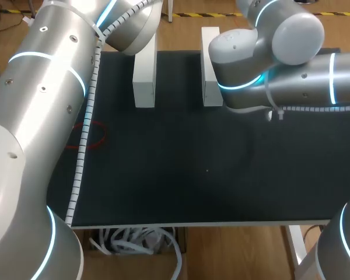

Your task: Grab the tape and strap the tape.

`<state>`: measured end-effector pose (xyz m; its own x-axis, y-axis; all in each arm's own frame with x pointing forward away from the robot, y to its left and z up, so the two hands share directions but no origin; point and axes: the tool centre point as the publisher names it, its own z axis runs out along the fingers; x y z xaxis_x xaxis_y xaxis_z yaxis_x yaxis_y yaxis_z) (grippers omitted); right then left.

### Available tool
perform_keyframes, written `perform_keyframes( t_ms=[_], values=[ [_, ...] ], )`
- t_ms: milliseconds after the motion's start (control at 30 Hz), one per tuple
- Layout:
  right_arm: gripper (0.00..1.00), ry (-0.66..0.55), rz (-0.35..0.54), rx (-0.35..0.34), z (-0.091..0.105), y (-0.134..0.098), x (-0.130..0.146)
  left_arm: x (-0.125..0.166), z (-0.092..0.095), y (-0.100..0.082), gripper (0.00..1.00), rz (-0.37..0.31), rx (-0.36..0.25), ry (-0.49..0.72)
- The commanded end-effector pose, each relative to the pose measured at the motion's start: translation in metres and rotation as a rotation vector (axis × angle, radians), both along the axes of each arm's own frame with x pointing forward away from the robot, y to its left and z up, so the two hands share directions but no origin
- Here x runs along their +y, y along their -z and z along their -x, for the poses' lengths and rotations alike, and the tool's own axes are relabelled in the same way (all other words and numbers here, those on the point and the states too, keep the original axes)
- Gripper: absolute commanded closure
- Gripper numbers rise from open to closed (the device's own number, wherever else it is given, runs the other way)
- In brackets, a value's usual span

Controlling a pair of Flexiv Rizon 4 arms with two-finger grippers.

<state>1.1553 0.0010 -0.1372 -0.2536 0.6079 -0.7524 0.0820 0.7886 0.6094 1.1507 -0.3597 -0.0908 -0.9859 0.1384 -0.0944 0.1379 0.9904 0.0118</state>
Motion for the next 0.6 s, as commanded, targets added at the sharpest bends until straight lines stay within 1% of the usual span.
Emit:
perform_keyframes(
  t_ms=[33, 367, 600],
  values=[
    [1.00, -0.003, 0.004, 0.008, 0.0011, -0.0042, -0.0073, -0.0036, -0.0060, -0.0029, 1.00, -0.062, 0.394, -0.006],
    [1.00, -0.025, 0.017, 0.001, 0.0023, -0.0091, -0.0160, -0.0036, -0.0060, -0.0029, 1.00, -0.062, 0.394, -0.006],
    [1.00, -0.041, 0.028, -0.005, 0.0017, -0.0103, -0.0118, -0.0036, -0.0060, -0.0029, 1.00, -0.062, 0.394, -0.006]
  ],
)
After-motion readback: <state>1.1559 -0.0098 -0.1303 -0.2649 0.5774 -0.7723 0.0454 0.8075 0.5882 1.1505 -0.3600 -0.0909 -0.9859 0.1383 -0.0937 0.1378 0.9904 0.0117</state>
